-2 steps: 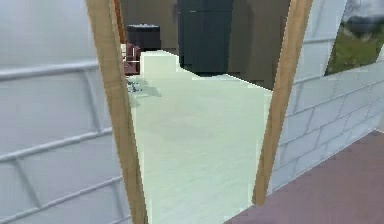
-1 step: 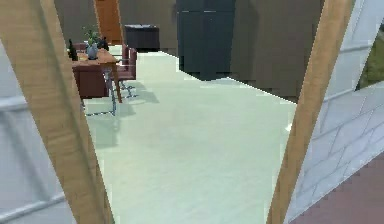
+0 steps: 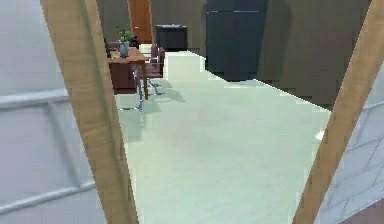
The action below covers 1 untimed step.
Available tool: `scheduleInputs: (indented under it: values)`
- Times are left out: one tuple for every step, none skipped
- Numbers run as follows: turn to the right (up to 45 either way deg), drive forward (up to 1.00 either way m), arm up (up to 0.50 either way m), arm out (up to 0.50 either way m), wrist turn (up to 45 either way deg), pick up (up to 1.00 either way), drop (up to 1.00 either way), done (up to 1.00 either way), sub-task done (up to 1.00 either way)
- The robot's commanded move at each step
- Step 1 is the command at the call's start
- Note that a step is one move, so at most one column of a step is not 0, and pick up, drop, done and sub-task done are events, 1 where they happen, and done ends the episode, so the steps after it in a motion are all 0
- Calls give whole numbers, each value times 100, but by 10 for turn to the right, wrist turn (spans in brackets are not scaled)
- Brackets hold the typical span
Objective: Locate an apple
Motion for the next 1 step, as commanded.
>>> scheduleInputs:
  values:
    - [0, 100, 0, 0, 0, 0, 0, 0, 0]
